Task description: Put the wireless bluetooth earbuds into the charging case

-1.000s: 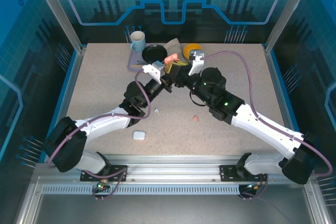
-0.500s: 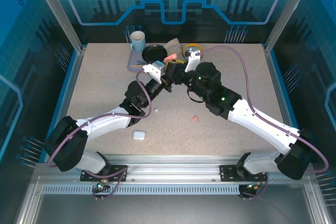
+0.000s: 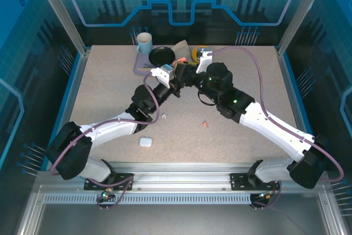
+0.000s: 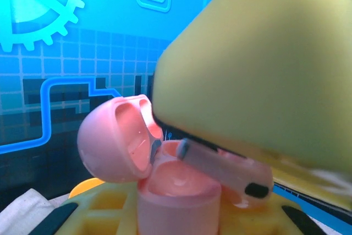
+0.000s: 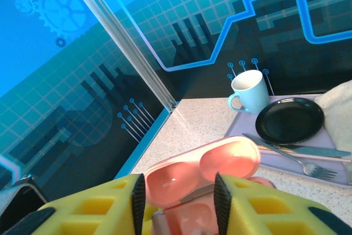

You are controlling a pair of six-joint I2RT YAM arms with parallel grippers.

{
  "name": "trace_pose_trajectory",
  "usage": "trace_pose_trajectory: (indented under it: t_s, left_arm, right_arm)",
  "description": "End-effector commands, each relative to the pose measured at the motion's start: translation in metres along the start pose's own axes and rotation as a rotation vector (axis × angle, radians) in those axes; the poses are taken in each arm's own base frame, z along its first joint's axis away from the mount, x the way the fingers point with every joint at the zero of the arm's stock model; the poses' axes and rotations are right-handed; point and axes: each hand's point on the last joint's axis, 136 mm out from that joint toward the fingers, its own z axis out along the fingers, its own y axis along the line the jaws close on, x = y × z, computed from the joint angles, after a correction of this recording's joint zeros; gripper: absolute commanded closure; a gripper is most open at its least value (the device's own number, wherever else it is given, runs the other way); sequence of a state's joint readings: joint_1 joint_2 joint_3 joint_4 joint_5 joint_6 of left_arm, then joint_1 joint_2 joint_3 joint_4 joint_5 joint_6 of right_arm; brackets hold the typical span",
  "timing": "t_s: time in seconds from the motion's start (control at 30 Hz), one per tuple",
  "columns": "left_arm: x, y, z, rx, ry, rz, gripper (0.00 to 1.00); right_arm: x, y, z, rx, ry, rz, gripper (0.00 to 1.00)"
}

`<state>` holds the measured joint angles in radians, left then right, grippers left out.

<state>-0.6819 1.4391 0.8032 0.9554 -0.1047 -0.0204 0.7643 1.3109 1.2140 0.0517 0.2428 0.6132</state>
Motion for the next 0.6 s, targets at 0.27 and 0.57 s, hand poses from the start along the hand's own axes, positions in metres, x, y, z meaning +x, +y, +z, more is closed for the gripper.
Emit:
trace_pose_trajectory:
  t_s: [0.27, 0.57]
  left_arm:
    - [-0.034, -0.011, -0.001, 0.038, -0.096, -0.007, 1.0]
    - [-0.03, -0.01, -0.002, 0.032, -0.088, -0.017, 1.0]
  right_arm:
    - [-0.012, -0.01, -0.003, 0.011, -0.009, 0.057, 0.57]
    - [-0.021, -0.014, -0.006, -0.015, -0.028, 0.127, 0.5]
